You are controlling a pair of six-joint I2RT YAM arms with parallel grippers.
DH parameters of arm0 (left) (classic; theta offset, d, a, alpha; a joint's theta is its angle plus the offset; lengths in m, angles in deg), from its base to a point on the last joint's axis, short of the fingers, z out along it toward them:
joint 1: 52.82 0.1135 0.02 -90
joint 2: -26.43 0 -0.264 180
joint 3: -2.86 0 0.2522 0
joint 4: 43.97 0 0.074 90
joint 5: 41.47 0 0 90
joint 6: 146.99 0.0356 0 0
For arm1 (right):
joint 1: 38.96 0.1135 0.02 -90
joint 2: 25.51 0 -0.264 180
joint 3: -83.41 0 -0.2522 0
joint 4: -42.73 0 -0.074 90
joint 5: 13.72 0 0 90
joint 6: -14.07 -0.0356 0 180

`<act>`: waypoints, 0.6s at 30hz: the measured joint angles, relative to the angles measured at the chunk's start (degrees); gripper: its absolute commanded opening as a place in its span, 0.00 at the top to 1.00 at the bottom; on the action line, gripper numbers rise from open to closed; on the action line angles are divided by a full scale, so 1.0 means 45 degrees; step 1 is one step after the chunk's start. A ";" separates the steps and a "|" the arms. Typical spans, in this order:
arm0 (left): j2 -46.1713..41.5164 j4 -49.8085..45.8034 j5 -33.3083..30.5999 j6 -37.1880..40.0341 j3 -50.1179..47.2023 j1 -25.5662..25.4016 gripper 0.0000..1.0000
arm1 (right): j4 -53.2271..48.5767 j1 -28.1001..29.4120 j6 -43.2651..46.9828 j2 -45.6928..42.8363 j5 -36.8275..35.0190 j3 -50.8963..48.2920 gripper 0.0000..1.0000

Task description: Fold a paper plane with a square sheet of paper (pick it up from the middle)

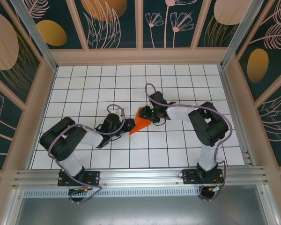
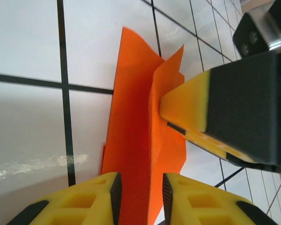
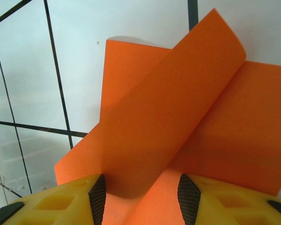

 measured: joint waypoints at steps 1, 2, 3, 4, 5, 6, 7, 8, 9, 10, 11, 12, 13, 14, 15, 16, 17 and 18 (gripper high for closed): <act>-0.0262 -0.0228 -0.0121 0.0107 0.0000 0.0000 0.66 | -0.0136 0.0034 -0.0034 0.0024 -0.0097 0.0073 0.50; -0.0481 -0.0432 -0.0238 0.0209 0.0015 0.0010 0.66 | -0.0248 0.0063 -0.0073 0.0053 -0.0189 0.0151 0.50; -0.0627 -0.0588 -0.0287 0.0311 0.0034 0.0010 0.66 | -0.0325 0.0083 -0.0087 0.0078 -0.0267 0.0204 0.50; -0.0758 -0.0733 -0.0301 0.0398 0.0058 0.0010 0.65 | -0.0423 0.0112 -0.0180 0.0102 -0.0340 0.0267 0.50; -0.0845 -0.0831 -0.0325 0.0491 0.0073 0.0010 0.65 | -0.0520 0.0136 -0.0238 0.0131 -0.0418 0.0335 0.51; -0.0899 -0.0884 -0.0325 0.0559 0.0087 0.0010 0.65 | -0.0617 0.0160 -0.0277 0.0155 -0.0505 0.0403 0.51; -0.0928 -0.0923 -0.0296 0.0636 0.0097 0.0010 0.65 | -0.0719 0.0189 -0.0301 0.0180 -0.0602 0.0471 0.51; -0.0928 -0.0918 -0.0223 0.0675 0.0097 0.0010 0.66 | -0.0816 0.0228 -0.0321 0.0204 -0.0690 0.0529 0.52; -0.0928 -0.0913 -0.0131 0.0680 0.0097 0.0010 0.66 | -0.0874 0.0243 -0.0350 0.0214 -0.0748 0.0568 0.52; -0.0923 -0.0865 0.0058 0.0670 0.0097 0.0010 0.67 | -0.0928 0.0257 -0.0398 0.0223 -0.0792 0.0602 0.52; -0.0923 -0.0733 0.0238 0.0665 0.0092 0.0010 0.69 | -0.0962 0.0272 -0.0427 0.0243 -0.0835 0.0627 0.52; -0.0918 -0.0563 0.0447 0.0656 0.0083 0.0010 0.69 | -0.1010 0.0282 -0.0520 0.0267 -0.0879 0.0661 0.52; -0.0903 -0.0345 0.0680 0.0656 0.0083 0.0010 0.70 | -0.1044 0.0282 -0.0578 0.0277 -0.0899 0.0690 0.51; -0.0894 -0.0189 0.0874 0.0636 0.0083 0.0010 0.70 | -0.1088 0.0287 -0.0617 0.0291 -0.0908 0.0724 0.51; -0.0894 -0.0049 0.1044 0.0627 0.0083 0.0010 0.71 | -0.1141 0.0291 -0.0661 0.0311 -0.0928 0.0772 0.50; -0.0874 0.0058 0.1219 0.0631 0.0087 0.0010 0.72 | -0.1190 0.0306 -0.0685 0.0330 -0.0937 0.0816 0.50; -0.0850 0.0083 0.1370 0.0631 0.0102 0.0010 0.73 | -0.1253 0.0311 -0.0709 0.0359 -0.0942 0.0865 0.50; -0.0787 0.0073 0.1506 0.0636 0.0141 0.0010 0.74 | -0.1297 0.0311 -0.0733 0.0379 -0.0942 0.0908 0.50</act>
